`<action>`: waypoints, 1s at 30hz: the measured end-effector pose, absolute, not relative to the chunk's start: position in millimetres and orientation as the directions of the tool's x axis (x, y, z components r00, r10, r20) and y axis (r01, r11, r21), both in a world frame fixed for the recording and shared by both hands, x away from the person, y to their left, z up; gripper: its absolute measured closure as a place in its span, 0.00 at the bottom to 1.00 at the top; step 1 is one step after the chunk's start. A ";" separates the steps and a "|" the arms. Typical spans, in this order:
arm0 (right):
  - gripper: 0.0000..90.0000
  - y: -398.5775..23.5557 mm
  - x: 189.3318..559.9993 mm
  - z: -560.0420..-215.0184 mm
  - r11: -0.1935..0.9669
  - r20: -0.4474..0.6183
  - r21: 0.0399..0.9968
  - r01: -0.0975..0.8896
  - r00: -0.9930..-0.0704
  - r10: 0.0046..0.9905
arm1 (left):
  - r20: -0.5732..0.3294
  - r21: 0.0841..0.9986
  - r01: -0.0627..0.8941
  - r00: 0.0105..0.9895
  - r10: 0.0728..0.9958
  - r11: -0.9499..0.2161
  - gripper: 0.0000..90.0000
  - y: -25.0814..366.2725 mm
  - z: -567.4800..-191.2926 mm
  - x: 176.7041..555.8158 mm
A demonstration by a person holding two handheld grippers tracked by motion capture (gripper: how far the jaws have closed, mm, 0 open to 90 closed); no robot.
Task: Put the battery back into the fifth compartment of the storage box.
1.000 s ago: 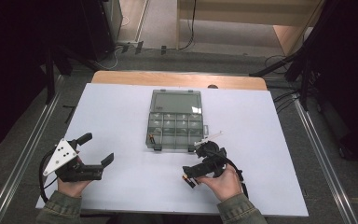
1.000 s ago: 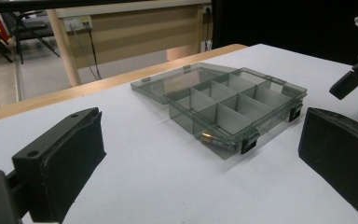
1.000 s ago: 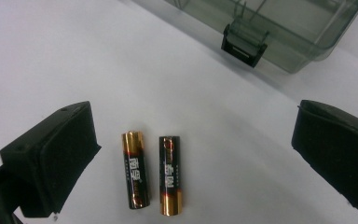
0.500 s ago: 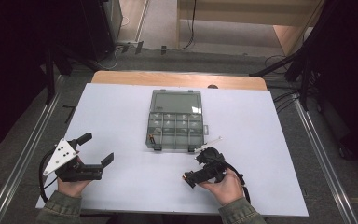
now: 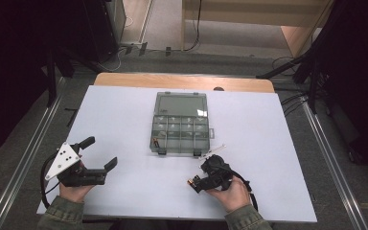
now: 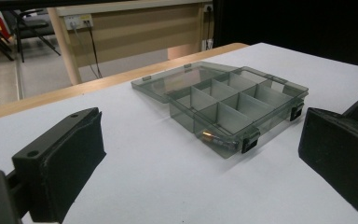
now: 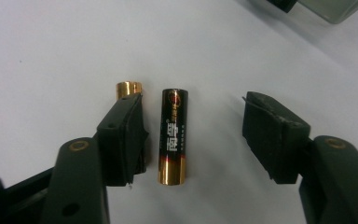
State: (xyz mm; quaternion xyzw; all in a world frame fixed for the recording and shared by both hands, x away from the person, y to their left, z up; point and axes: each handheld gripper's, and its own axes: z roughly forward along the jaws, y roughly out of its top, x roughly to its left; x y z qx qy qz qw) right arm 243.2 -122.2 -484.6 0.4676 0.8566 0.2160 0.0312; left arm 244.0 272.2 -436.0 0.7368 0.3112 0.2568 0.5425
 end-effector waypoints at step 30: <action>0.87 -124.4 243.8 -484.6 0.428 0.176 0.363 0.828 -0.512 0.841 | 0.042 0.954 0.194 0.664 0.746 -0.227 0.00 273.4 -436.6 246.2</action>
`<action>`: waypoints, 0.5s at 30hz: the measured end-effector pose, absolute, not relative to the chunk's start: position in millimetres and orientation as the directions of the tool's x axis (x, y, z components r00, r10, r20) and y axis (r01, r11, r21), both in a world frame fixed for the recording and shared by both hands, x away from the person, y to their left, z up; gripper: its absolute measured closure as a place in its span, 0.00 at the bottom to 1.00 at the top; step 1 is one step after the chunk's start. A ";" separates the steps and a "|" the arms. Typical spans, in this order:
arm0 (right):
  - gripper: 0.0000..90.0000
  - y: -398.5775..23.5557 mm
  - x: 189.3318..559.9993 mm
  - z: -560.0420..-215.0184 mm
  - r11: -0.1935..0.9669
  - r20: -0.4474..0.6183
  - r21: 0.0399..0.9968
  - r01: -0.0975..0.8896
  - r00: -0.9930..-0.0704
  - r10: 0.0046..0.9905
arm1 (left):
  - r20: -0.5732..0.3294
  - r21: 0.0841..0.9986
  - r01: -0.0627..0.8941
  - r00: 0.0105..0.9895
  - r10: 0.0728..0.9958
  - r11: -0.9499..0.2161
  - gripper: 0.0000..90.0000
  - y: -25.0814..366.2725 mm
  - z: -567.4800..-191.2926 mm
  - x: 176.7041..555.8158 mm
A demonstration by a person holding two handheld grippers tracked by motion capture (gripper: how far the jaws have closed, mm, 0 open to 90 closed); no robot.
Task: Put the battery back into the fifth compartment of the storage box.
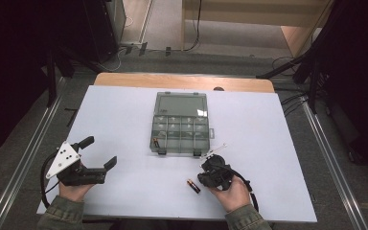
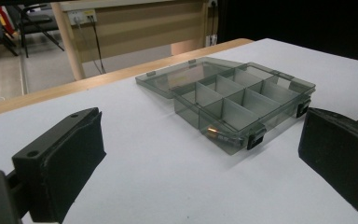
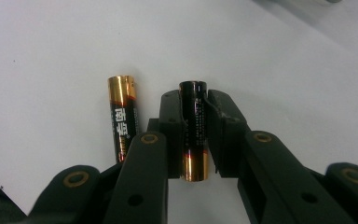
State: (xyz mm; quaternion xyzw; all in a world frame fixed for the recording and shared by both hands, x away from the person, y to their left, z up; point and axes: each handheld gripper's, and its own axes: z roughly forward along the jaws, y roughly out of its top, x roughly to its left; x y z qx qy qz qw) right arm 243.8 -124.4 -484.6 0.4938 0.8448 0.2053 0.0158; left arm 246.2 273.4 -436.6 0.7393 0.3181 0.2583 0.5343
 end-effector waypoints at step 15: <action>0.87 -125.8 250.6 -457.3 0.392 0.210 0.409 0.824 -0.503 0.838 | 0.046 0.950 0.197 0.678 0.734 -0.241 0.00 267.8 -439.4 246.6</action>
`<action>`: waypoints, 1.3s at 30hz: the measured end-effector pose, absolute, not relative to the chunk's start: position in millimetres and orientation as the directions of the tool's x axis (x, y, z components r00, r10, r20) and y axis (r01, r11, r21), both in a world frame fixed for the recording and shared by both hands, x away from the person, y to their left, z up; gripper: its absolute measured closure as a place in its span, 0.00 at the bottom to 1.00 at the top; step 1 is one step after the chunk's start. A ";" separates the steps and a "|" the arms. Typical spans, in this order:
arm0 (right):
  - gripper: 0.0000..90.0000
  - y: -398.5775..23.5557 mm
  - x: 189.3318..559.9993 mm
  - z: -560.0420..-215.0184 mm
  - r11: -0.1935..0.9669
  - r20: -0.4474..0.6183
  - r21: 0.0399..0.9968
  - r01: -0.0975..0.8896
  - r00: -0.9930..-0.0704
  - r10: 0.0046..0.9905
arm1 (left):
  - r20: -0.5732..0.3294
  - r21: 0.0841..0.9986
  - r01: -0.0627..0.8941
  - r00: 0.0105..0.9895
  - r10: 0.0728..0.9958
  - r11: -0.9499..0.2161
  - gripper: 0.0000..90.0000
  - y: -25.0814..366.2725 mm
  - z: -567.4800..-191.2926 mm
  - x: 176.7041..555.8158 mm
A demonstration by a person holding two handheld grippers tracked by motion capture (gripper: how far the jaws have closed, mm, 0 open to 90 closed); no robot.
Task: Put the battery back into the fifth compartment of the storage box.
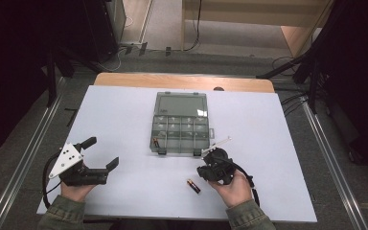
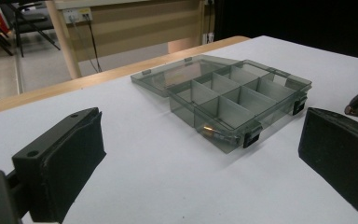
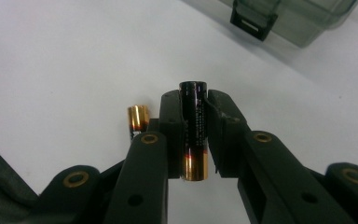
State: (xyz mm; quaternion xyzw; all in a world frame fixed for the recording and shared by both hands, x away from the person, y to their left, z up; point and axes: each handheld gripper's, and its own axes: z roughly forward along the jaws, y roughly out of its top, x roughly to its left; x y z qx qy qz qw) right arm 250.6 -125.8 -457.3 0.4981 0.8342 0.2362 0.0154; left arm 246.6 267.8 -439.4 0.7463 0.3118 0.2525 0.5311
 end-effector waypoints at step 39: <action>0.87 -55.5 321.9 -430.3 0.329 0.311 0.447 0.832 -0.489 0.815 | 0.051 0.952 0.190 0.677 0.734 -0.241 0.00 267.6 -439.6 246.2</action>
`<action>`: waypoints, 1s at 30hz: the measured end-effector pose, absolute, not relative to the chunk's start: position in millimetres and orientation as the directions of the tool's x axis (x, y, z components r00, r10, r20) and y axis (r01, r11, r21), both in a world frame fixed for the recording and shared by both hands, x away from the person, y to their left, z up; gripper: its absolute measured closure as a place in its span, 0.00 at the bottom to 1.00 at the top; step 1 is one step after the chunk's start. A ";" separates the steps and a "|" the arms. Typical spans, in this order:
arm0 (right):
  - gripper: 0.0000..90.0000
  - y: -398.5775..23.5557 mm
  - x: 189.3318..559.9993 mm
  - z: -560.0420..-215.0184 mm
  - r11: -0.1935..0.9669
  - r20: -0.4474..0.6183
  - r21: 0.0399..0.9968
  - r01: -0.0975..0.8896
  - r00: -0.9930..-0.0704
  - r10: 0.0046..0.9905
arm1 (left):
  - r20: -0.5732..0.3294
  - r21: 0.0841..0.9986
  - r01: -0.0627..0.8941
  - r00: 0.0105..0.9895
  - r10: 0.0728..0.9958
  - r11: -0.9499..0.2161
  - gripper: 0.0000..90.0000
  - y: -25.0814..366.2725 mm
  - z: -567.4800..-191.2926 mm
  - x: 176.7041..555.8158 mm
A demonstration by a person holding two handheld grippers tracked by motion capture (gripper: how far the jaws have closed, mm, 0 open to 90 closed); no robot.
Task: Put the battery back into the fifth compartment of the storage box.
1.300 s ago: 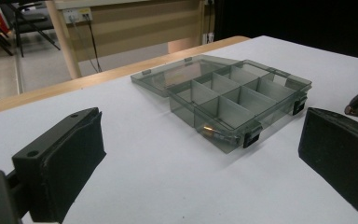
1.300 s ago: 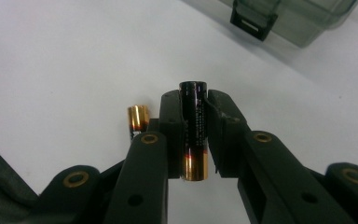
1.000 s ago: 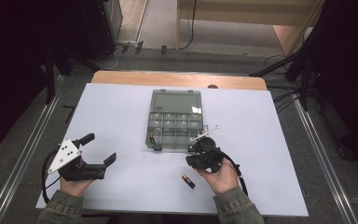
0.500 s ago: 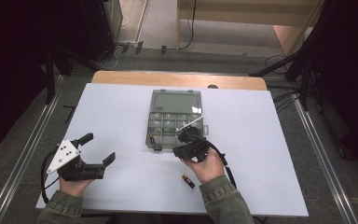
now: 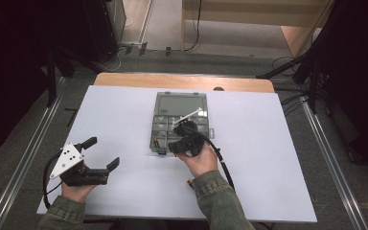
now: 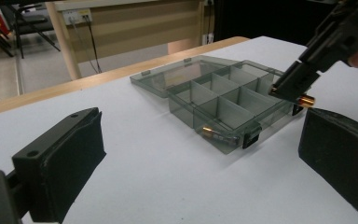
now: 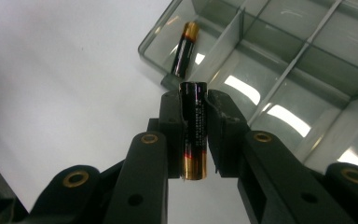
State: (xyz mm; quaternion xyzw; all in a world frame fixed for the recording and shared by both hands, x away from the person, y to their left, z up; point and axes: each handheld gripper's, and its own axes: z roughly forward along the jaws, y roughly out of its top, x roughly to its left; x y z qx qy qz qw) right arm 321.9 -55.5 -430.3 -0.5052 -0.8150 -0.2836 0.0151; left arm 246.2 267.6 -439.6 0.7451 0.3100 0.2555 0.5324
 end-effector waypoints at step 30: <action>0.87 -41.0 354.8 -454.7 -0.044 0.589 0.447 0.893 -0.257 0.766 | 0.023 0.965 0.185 0.648 0.761 -0.186 0.00 275.2 -437.0 249.7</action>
